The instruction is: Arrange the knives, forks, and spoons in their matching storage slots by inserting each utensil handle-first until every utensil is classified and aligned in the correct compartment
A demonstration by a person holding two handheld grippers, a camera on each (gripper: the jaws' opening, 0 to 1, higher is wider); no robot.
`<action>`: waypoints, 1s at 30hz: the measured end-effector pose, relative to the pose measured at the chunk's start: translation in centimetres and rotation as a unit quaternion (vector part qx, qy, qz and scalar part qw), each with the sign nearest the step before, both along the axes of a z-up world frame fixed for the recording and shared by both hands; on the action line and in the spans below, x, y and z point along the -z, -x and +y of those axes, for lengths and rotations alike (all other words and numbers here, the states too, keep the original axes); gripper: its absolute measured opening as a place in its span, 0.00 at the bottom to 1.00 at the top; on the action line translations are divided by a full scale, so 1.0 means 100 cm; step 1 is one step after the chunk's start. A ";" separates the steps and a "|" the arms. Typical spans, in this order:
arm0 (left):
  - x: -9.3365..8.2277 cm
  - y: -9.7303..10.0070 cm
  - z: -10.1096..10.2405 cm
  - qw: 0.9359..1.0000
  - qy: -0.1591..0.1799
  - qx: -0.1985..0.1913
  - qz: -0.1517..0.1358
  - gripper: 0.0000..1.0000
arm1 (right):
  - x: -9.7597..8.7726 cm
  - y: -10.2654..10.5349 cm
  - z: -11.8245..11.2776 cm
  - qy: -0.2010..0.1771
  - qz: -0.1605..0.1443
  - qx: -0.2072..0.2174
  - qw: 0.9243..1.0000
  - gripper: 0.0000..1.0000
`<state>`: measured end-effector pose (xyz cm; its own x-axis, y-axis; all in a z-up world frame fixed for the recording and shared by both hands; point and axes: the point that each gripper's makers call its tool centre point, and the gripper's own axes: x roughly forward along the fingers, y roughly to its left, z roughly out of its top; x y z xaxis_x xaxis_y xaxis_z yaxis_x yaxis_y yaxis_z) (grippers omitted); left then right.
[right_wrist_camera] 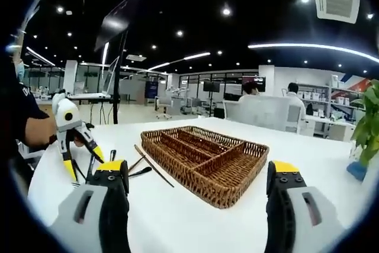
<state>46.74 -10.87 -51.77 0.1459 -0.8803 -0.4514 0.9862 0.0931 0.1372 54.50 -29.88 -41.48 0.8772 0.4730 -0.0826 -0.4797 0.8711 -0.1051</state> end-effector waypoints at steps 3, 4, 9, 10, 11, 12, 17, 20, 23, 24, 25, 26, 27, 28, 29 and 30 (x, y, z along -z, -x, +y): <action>0.001 0.005 0.001 1.000 -0.005 0.008 0.001 0.38 | 0.000 -0.002 -0.003 -0.002 0.000 0.000 1.000 0.99; 0.001 0.007 0.001 1.000 -0.008 0.009 0.002 0.35 | 0.000 -0.002 -0.003 -0.002 0.000 0.000 1.000 0.99; 0.009 0.016 0.002 0.999 -0.021 0.024 0.016 0.21 | 0.000 -0.002 -0.003 0.001 -0.002 -0.005 1.000 0.99; 0.010 0.017 0.002 0.999 -0.023 0.024 0.019 0.20 | 0.000 -0.002 -0.003 0.001 -0.001 -0.005 1.000 0.99; 0.010 0.017 0.002 0.999 -0.024 0.022 0.021 0.17 | 0.000 -0.003 -0.003 0.002 -0.001 -0.006 1.000 0.99; 0.011 0.017 0.002 0.999 -0.027 0.024 0.022 0.13 | 0.000 -0.003 -0.003 0.002 -0.002 -0.006 1.000 0.99; 0.016 0.020 0.001 0.999 -0.039 0.036 0.001 0.09 | 0.000 -0.003 -0.004 0.002 -0.002 -0.008 1.000 0.99; 0.016 0.018 0.001 0.998 -0.043 0.034 -0.005 0.05 | 0.001 -0.003 -0.002 0.005 -0.002 -0.013 1.000 0.99; 0.015 0.017 0.000 0.999 -0.042 0.034 -0.001 0.04 | 0.003 -0.002 0.002 0.009 -0.001 -0.018 1.000 0.99; 0.015 0.016 0.001 0.999 -0.041 0.032 -0.001 0.03 | 0.003 -0.002 0.003 0.011 0.000 -0.019 1.000 0.99; 0.014 0.014 0.001 0.999 -0.039 0.027 0.002 0.03 | 0.004 -0.002 0.003 0.013 0.000 -0.020 1.000 0.99; 0.013 0.014 0.001 0.999 -0.038 0.026 0.001 0.03 | 0.004 -0.002 0.003 0.015 0.000 -0.021 1.000 0.99; 0.014 0.013 0.002 0.999 -0.040 0.025 0.001 0.03 | 0.004 -0.002 0.004 0.016 0.000 -0.022 1.000 0.99; 0.013 0.013 0.001 0.999 -0.040 0.024 0.001 0.02 | 0.004 -0.002 0.004 0.016 0.000 -0.023 1.000 0.99; 0.012 0.012 0.001 0.999 -0.039 0.020 -0.001 0.02 | 0.005 -0.002 0.005 0.016 0.000 -0.024 1.000 0.99; 0.012 0.011 0.001 0.999 -0.037 0.020 -0.008 0.02 | 0.005 -0.002 0.005 0.017 0.000 -0.025 1.000 0.99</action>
<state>45.68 -10.81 -52.92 0.1184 -0.8499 -0.5135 0.9865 0.0417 0.1584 54.66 -29.41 -41.95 0.8530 0.5124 -0.0996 -0.5217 0.8424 -0.1345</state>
